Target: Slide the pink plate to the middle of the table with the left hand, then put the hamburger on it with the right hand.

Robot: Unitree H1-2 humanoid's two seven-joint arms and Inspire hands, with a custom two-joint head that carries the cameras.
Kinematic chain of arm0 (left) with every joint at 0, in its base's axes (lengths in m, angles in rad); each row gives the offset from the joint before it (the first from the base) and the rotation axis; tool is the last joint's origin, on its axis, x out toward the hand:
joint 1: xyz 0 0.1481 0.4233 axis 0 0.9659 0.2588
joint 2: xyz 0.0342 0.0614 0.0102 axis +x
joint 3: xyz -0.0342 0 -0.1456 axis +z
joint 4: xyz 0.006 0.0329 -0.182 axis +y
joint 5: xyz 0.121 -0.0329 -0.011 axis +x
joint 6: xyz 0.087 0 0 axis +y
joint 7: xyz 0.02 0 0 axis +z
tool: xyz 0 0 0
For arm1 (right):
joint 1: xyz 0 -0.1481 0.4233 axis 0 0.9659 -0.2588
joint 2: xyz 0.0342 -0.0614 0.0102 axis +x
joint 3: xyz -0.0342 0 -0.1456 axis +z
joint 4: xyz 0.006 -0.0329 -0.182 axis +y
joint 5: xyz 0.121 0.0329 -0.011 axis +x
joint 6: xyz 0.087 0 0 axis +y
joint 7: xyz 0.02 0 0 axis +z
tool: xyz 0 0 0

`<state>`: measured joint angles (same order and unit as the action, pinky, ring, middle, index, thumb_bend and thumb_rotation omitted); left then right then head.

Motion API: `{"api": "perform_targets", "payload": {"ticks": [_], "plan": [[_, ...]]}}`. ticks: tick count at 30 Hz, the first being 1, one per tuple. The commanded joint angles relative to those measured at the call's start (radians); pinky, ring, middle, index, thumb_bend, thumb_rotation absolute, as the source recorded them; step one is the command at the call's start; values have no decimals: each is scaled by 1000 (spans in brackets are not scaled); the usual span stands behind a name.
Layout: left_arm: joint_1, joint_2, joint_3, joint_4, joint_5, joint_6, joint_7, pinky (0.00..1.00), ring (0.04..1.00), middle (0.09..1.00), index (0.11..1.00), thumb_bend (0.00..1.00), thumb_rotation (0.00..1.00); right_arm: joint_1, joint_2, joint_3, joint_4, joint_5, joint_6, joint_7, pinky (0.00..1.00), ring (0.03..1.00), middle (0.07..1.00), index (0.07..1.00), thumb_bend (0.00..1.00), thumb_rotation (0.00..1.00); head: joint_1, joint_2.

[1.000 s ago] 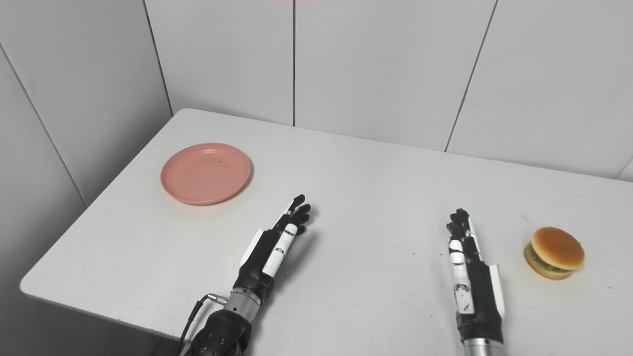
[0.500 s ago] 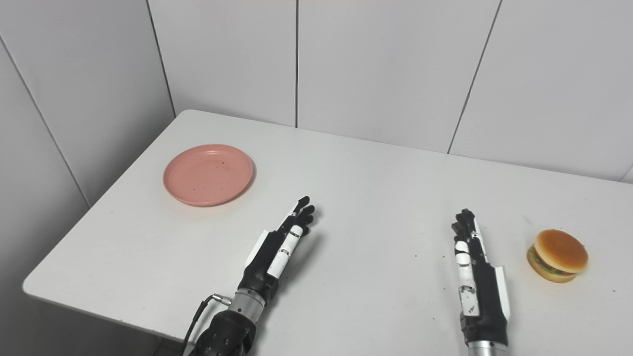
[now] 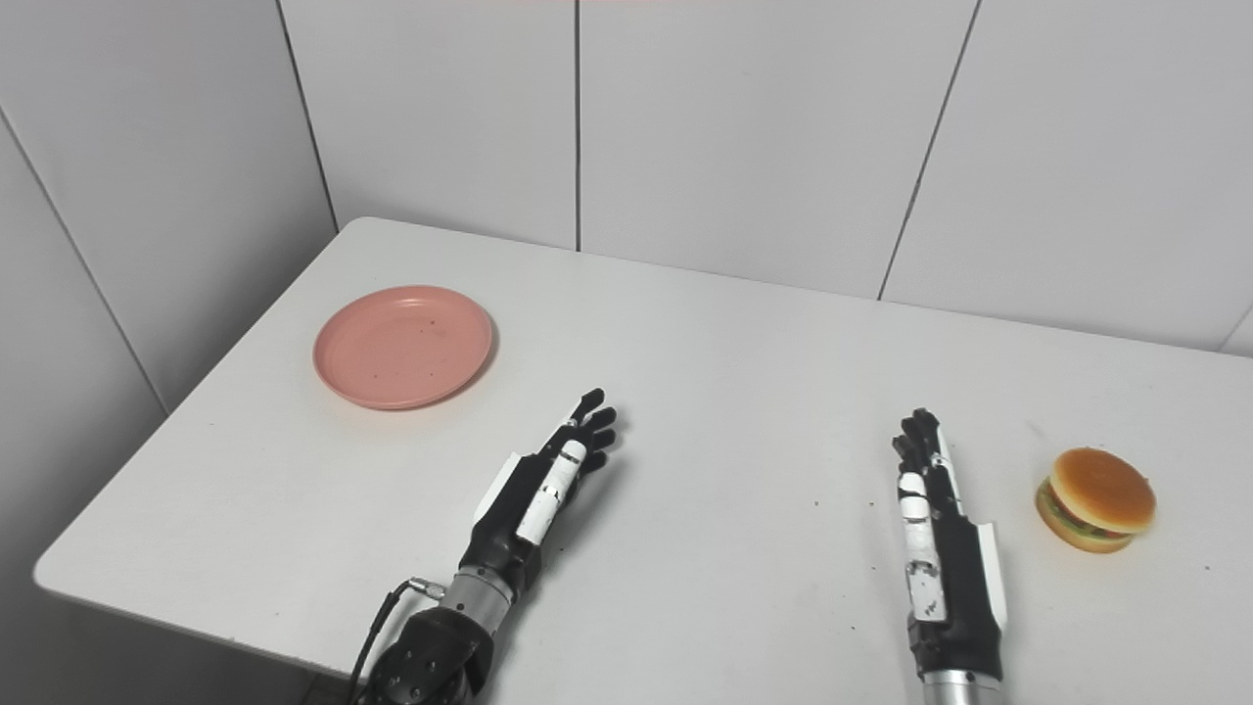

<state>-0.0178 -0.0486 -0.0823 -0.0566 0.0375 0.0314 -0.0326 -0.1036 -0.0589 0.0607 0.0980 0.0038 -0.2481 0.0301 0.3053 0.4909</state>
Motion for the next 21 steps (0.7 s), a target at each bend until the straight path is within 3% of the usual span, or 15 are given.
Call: {"api": "perform_targets", "payload": {"ticks": [1,11,17,21], "plan": [[-53,1,4,-49,-15,-5,-8,932,931,945,933,338,999,32,-17,-17,112,-5,-19,1,988,949,959,966,97,1000,1,0],[-127,33,41,-156,-16,33,10,891,894,916,910,432,967,30,-20,-18,117,-7,-13,2,997,955,962,966,109,1000,16,-6],[-190,49,101,-189,-71,66,10,898,885,907,895,467,952,24,-25,-21,138,-14,-34,-3,1000,949,950,956,98,1000,21,-10],[-234,57,142,-212,-71,95,33,898,875,895,889,439,965,24,-26,-22,140,-13,-34,-3,1000,948,948,955,74,1000,26,-13]]}}
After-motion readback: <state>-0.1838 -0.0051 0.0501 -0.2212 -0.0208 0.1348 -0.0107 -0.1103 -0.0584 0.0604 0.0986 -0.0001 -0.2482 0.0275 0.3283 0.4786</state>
